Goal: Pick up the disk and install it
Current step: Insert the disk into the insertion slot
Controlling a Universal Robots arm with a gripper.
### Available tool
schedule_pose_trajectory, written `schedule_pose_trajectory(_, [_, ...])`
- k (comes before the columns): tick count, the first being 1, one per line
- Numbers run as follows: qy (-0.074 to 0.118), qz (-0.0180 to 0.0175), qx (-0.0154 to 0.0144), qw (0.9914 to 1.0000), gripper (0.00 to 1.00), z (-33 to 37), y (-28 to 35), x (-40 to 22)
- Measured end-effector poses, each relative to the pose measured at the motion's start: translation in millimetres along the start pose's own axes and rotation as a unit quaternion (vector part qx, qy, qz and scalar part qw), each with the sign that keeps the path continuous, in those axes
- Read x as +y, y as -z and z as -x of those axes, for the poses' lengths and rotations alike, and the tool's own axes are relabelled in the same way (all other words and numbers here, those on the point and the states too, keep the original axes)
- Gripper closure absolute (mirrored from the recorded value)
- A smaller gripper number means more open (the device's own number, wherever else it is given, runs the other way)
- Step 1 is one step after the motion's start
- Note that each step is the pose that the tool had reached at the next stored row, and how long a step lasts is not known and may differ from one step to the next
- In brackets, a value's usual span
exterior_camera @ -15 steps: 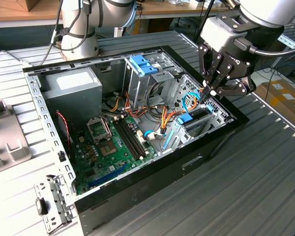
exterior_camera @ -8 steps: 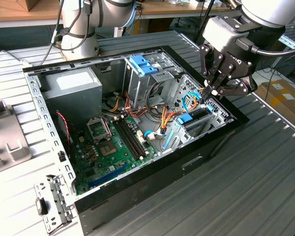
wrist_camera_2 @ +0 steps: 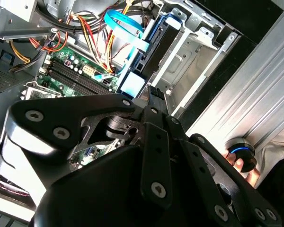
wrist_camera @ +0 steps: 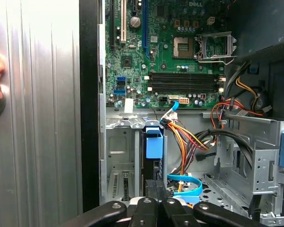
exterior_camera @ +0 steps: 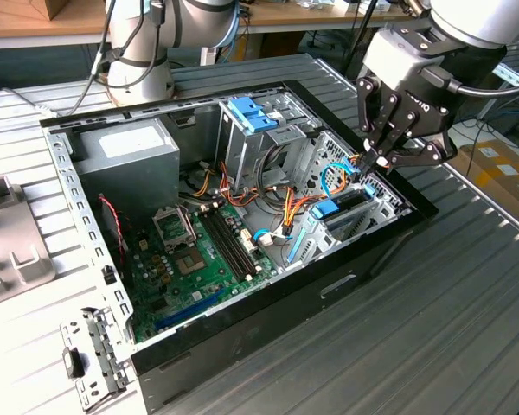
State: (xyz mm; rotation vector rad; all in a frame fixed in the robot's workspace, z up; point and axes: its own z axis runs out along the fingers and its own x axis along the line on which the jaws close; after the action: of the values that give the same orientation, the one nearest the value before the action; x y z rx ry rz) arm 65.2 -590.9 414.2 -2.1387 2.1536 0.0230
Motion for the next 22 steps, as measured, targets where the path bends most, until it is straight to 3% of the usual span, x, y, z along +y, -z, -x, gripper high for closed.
schedule_pose_trajectory(22, [0.0,0.0001,0.0,1.0,0.89,-0.1,-2.7,-15.7])
